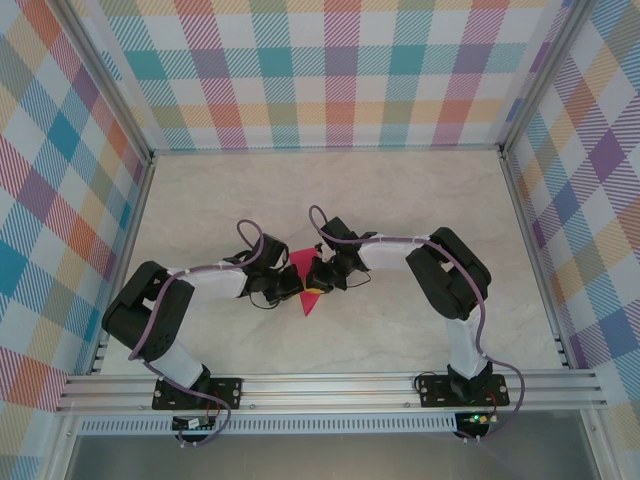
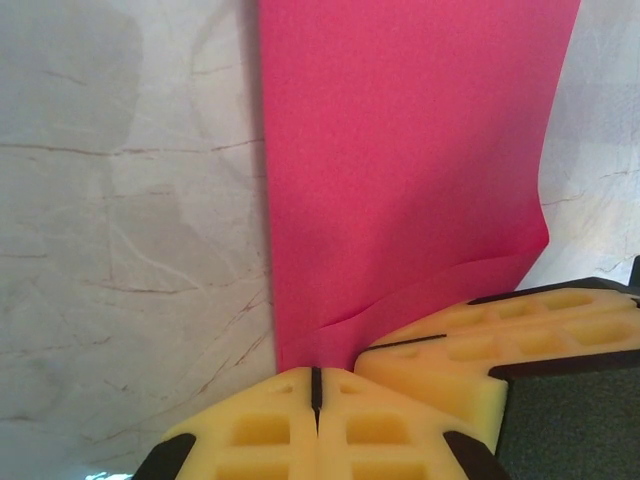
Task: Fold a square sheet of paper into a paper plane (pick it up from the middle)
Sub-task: Third fold the triangle at the center of the table.
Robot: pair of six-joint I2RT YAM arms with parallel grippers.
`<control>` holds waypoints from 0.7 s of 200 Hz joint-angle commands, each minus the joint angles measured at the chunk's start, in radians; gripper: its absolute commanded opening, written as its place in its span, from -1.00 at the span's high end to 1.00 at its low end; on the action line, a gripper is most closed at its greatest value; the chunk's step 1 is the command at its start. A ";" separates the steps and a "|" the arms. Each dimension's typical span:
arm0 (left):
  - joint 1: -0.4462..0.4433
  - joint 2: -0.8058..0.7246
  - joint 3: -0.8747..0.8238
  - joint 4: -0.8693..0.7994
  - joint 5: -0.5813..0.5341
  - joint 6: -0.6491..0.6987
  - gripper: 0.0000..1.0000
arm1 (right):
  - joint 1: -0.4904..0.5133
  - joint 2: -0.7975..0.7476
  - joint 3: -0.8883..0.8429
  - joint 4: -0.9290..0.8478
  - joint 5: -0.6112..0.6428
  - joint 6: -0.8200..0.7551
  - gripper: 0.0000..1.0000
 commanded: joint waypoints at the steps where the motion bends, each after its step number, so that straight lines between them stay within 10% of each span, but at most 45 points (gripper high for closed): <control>1: -0.006 0.035 0.027 -0.055 -0.083 -0.007 1.00 | 0.005 0.003 -0.047 -0.066 0.077 -0.018 0.94; 140: -0.024 0.046 -0.003 -0.100 -0.134 -0.020 1.00 | 0.034 -0.095 -0.183 0.154 -0.046 -0.035 0.93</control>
